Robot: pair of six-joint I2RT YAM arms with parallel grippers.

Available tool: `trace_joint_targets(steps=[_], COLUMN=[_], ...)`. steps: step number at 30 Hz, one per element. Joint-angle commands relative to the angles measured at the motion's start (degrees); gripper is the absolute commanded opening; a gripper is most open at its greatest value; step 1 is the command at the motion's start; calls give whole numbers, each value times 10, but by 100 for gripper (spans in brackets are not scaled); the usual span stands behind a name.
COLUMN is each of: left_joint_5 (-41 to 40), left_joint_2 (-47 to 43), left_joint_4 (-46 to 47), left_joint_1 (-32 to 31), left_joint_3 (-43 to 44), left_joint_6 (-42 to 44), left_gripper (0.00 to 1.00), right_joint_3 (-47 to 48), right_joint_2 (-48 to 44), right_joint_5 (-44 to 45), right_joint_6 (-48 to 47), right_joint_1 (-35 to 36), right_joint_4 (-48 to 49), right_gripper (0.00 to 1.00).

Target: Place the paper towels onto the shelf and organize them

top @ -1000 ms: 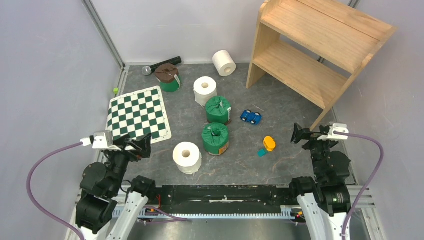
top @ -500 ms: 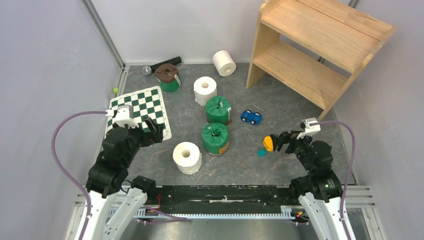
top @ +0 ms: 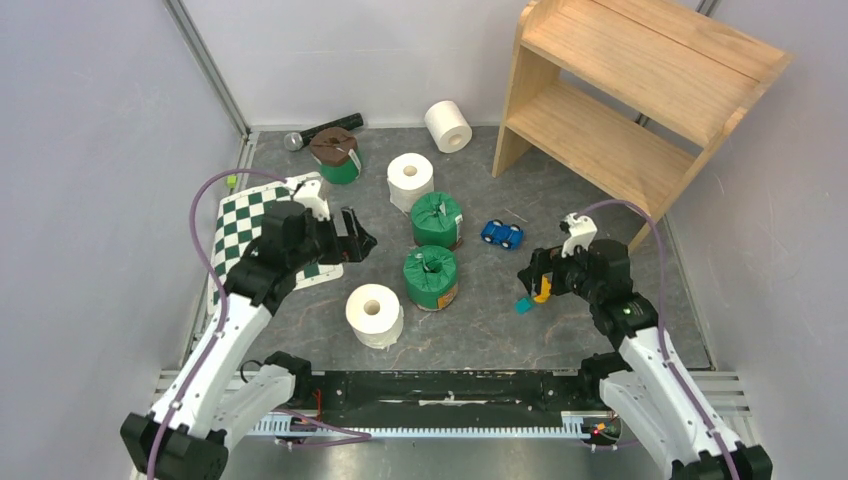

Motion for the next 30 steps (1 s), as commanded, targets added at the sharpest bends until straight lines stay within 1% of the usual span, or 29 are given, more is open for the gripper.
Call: trace_joint_targets(steps=[1, 4, 7, 12, 15, 18, 20, 25, 30], left_joint_5=[93, 82, 77, 80, 78, 73, 69, 45, 6], left_joint_2=[54, 84, 106, 132, 140, 148, 156, 187, 241], left_joint_4=[50, 38, 24, -7, -16, -23, -26, -31, -43], left_joint_1=[-2, -7, -12, -31, -48, -59, -71, -113, -150], left_joint_3=[17, 35, 50, 59, 60, 68, 77, 93, 125], left_joint_6=[-8, 11, 26, 32, 34, 29, 23, 12, 10], left_gripper=[100, 100, 100, 100, 100, 100, 100, 100, 100], right_joint_3=[27, 22, 32, 60, 69, 49, 29, 16, 3], right_joint_2=[41, 73, 106, 149, 157, 150, 142, 153, 145], right_joint_5=[-12, -10, 24, 104, 166, 194, 203, 245, 263], right_joint_6=[-14, 9, 9, -22, -42, -64, -86, -119, -105], right_joint_1=[11, 35, 83, 179, 262, 332, 364, 427, 437], right_joint_4=[107, 159, 179, 196, 198, 244, 271, 289, 297], right_gripper=[98, 98, 98, 98, 98, 98, 98, 98, 98])
